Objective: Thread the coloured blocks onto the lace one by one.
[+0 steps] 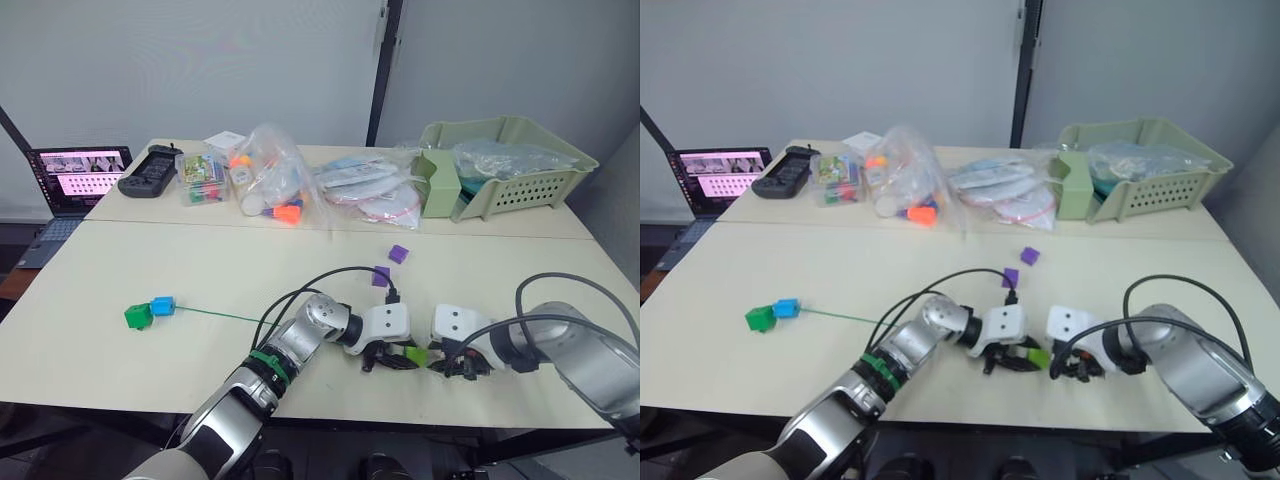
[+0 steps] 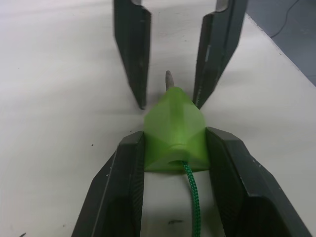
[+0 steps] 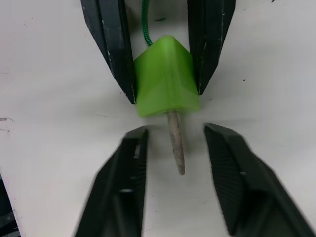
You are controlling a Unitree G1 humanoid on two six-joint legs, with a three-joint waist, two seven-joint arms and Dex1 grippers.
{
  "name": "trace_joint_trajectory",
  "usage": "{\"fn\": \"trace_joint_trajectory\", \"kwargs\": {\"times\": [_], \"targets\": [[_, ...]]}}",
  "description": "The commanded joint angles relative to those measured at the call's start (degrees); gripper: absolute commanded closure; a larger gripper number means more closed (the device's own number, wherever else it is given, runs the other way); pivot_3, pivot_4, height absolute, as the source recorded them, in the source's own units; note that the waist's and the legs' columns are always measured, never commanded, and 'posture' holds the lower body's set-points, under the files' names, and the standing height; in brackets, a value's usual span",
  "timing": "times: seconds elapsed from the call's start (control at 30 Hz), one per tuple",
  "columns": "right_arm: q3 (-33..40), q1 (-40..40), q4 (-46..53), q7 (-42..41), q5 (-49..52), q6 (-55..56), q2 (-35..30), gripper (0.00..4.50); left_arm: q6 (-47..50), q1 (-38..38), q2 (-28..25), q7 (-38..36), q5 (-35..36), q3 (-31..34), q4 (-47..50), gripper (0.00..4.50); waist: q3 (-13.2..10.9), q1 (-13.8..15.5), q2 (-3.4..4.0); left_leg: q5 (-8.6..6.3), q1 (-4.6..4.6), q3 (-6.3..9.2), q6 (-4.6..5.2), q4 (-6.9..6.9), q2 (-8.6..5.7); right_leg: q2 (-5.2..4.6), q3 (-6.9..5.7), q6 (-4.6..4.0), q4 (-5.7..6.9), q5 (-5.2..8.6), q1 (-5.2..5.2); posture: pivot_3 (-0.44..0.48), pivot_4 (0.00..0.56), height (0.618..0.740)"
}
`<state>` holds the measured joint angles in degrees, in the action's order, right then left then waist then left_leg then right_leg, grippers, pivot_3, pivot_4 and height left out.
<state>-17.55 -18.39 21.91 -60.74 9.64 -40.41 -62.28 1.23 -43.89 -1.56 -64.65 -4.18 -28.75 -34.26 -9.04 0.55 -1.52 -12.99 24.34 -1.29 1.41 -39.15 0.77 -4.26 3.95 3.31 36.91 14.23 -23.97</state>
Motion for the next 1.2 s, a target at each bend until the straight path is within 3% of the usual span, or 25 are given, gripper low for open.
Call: {"fn": "trace_joint_trajectory", "kwargs": {"times": [0.03,0.07,0.23,0.67,0.9,1.2], "targets": [[0.7,-0.4,0.9,-0.3,-1.2,-0.3,-0.4,4.25,0.1,0.1,-1.0,0.0,-0.9,-0.3,1.0,3.14,0.0,0.0,0.0,0.0,0.0,0.0,0.0,0.0,0.0,0.0,0.0,0.0,0.0,0.0,0.0,0.0,0.15,0.734],[0.8,-0.4,0.9,-0.4,-1.1,-0.4,-0.4,4.49,0.2,0.0,-1.5,-0.2,-0.9,-0.1,1.4,3.14,0.0,0.0,0.0,0.0,0.0,0.0,0.0,0.0,0.0,0.0,0.0,0.0,0.0,0.0,0.0,0.0,0.15,0.734],[1.3,-0.3,1.1,-0.6,-0.8,-0.7,-0.5,4.5,1.2,0.4,-5.1,-0.9,-0.6,0.7,5.0,3.14,0.0,-0.3,0.0,0.0,0.0,0.0,0.0,0.0,0.02,0.01,0.0,0.0,0.08,0.0,-0.05,0.0,0.15,0.734],[0.7,-2.7,-1.6,-3.2,-0.8,0.7,0.7,4.5,1.9,8.3,-30.2,-9.3,5.5,10.4,15.6,3.14,0.0,-1.6,0.02,0.0,-0.09,0.28,0.0,0.08,0.11,0.04,0.01,-0.04,0.19,-0.01,-0.1,0.0,0.15,0.734],[0.9,-3.4,-2.4,-4.3,-1.0,1.2,1.1,4.5,-6.7,10.9,-44.1,-11.6,7.5,18.6,0.2,3.14,0.0,-1.8,0.03,0.0,-0.19,0.26,0.0,0.16,0.19,0.07,-0.01,-0.11,0.22,0.02,-0.12,0.0,0.15,0.734],[0.7,-4.8,-3.2,-5.4,-1.0,1.8,1.7,4.5,-20.8,7.3,-53.2,-12.5,4.7,22.0,-25.0,3.14,0.0,-2.3,0.05,0.0,-0.26,-0.28,0.0,0.2,0.27,0.07,-0.03,-0.16,0.25,0.04,-0.18,0.0,0.15,0.734]]}}
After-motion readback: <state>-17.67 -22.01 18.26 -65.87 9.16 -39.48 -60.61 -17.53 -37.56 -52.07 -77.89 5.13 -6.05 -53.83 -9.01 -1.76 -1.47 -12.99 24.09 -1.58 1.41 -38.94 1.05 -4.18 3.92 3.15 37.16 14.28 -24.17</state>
